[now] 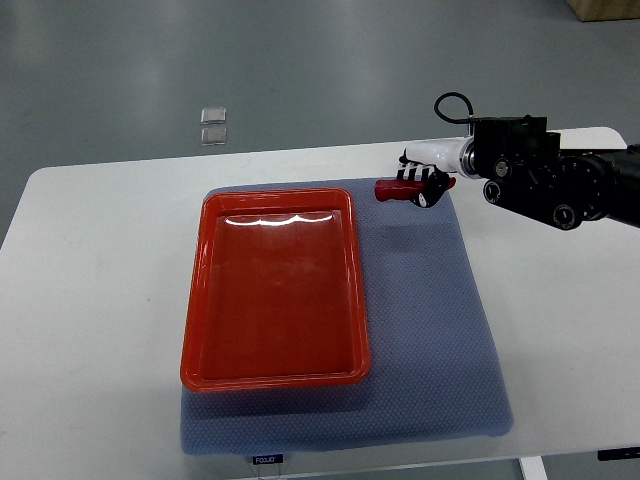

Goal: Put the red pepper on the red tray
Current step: 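Carry the red pepper over the red tray with the right hand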

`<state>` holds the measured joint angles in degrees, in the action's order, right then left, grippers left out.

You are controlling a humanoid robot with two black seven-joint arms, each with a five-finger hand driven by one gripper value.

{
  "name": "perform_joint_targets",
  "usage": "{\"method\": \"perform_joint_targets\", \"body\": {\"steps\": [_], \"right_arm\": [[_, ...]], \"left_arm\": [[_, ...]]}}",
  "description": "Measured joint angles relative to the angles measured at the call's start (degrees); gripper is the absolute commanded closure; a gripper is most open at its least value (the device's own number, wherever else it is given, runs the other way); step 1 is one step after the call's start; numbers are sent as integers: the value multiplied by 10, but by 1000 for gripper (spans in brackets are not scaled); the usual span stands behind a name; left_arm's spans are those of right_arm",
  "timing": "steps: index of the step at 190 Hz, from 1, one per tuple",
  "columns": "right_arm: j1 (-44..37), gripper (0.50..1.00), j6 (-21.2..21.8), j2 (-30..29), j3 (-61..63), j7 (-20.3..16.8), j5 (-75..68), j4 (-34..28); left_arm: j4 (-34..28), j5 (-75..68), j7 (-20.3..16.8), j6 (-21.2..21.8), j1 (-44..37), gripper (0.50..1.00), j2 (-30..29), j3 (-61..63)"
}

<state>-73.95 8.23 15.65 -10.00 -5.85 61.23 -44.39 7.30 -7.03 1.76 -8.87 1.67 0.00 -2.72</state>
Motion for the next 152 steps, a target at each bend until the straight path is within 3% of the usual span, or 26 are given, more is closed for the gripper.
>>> {"method": "perform_joint_targets", "body": {"steps": [43,77,119,152], "right_arm": [[-42,1000,-3,-14,19,23,-6,-18],[-46,1000,0,-67,35,35,-7,-38],[-12,1000,-2,-145,34,38,2,-42],[10,1000,-5,-156,31,37,12,-36]], "left_arm": [[0,0,0,0,0,500,0,0],[0,0,0,0,0,500,0,0],[0,0,0,0,0,500,0,0],[0,0,0,0,0,500,0,0]]}}
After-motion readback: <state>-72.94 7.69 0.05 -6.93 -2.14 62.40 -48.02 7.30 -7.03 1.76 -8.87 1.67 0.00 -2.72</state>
